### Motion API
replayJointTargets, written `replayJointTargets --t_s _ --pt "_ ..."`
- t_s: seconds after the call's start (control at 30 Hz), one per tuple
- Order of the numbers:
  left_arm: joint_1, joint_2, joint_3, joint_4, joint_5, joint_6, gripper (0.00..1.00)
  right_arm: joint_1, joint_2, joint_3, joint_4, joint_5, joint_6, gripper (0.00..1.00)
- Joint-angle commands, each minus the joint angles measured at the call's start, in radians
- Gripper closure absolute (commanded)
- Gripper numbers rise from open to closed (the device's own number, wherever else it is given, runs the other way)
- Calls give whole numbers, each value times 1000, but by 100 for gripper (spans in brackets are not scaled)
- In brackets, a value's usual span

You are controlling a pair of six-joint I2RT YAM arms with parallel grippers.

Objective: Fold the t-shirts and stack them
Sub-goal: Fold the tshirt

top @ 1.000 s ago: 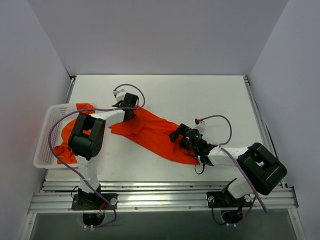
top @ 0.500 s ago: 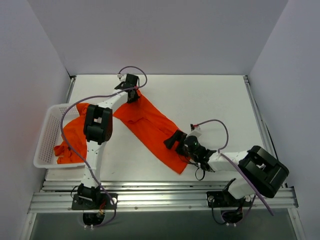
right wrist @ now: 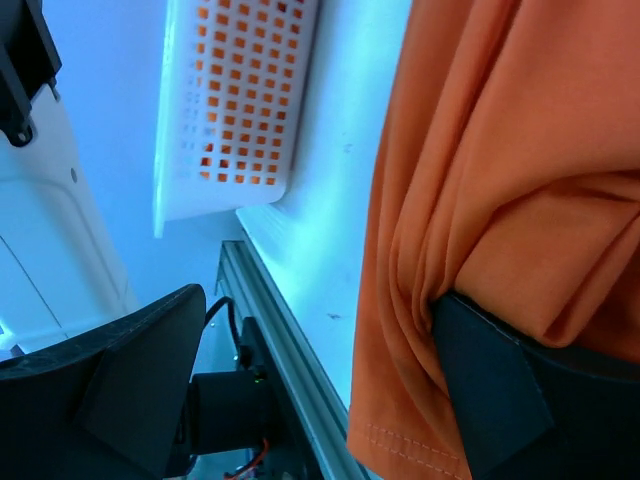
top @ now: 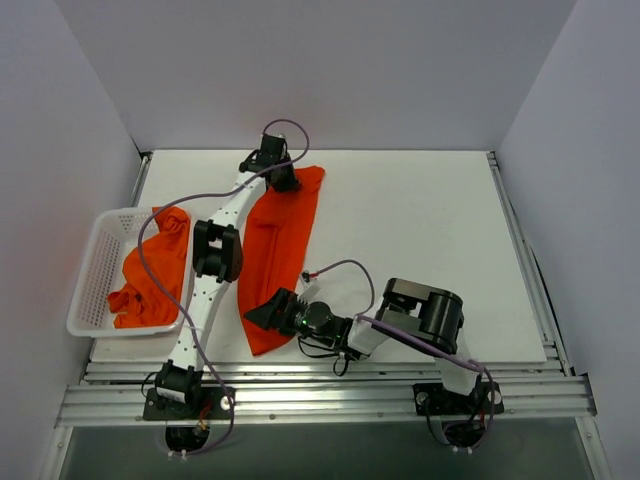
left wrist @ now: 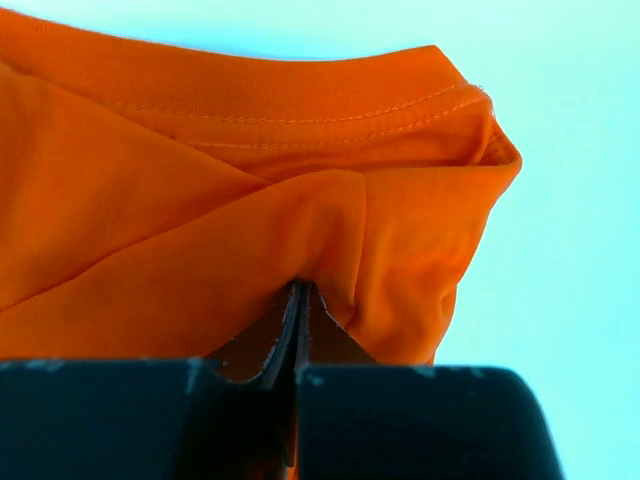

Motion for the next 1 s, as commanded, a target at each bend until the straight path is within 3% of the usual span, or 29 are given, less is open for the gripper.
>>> replayJointTargets --t_s 0.0,0.17,0.27,0.4,0.53,0.63,0.67,0.77,0.87,0.97 --pt "-17 -35 -108 127 186 58 95 60 141 -57 -346 -57 25 9" --pt "-19 -113 -150 170 205 89 95 89 43 -34 -552 133 -5 8" --pt "-19 -148 -148 184 187 85 94 138 -88 18 -861 292 -8 5" --pt "-17 -173 -107 184 157 69 93 257 -211 113 -1252 521 103 1" --pt "-11 -234 -85 207 191 45 91 416 -325 189 -1618 748 368 0" --pt "-2 -349 -105 225 208 42 81 504 -379 265 -1897 870 503 1" --pt "4 -384 -113 228 205 48 70 524 -394 285 -2020 896 583 1" --pt "16 -524 -136 213 168 86 50 557 -400 359 -2186 965 654 1" --pt "30 -637 -153 132 118 91 46 563 -402 443 -2313 1040 683 1" --pt "35 -758 -284 78 89 88 47 560 -423 537 -2406 1159 690 2"
